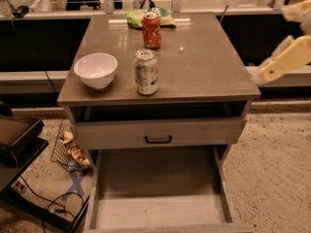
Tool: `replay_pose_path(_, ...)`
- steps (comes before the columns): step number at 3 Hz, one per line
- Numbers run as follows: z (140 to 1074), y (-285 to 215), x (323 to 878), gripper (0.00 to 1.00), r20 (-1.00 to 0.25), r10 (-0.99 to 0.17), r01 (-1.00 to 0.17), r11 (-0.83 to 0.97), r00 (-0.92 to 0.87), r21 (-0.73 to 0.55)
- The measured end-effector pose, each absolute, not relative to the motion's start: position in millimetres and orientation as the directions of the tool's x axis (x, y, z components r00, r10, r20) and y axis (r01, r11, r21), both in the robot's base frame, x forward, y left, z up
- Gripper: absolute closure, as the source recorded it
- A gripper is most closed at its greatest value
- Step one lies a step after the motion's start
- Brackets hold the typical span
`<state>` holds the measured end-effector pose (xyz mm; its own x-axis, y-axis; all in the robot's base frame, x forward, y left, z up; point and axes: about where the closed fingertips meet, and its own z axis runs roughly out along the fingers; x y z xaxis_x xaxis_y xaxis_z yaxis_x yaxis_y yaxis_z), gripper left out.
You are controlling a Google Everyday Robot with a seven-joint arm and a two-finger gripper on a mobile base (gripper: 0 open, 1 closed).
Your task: Place coke can into middle drawer
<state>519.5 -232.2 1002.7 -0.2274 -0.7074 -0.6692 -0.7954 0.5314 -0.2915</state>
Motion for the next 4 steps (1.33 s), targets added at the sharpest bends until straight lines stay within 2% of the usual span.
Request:
replay_pose_path(1, 1007, -217, 553, 0.00, -0.789, -0.600, -0.755, 0.578, -0.135, -0.310)
replay_pose_path(2, 1006, -197, 562, 0.00, -0.847, -0.519, -0.700, 0.648, -0.117, -0.300)
replay_pose_path(3, 1006, -195, 577, 0.00, -0.860, -0.500, -0.659, 0.682, -0.105, -0.316)
replay_pose_path(4, 1001, -185, 580, 0.00, -0.865, -0.491, -0.665, 0.681, -0.105, -0.306)
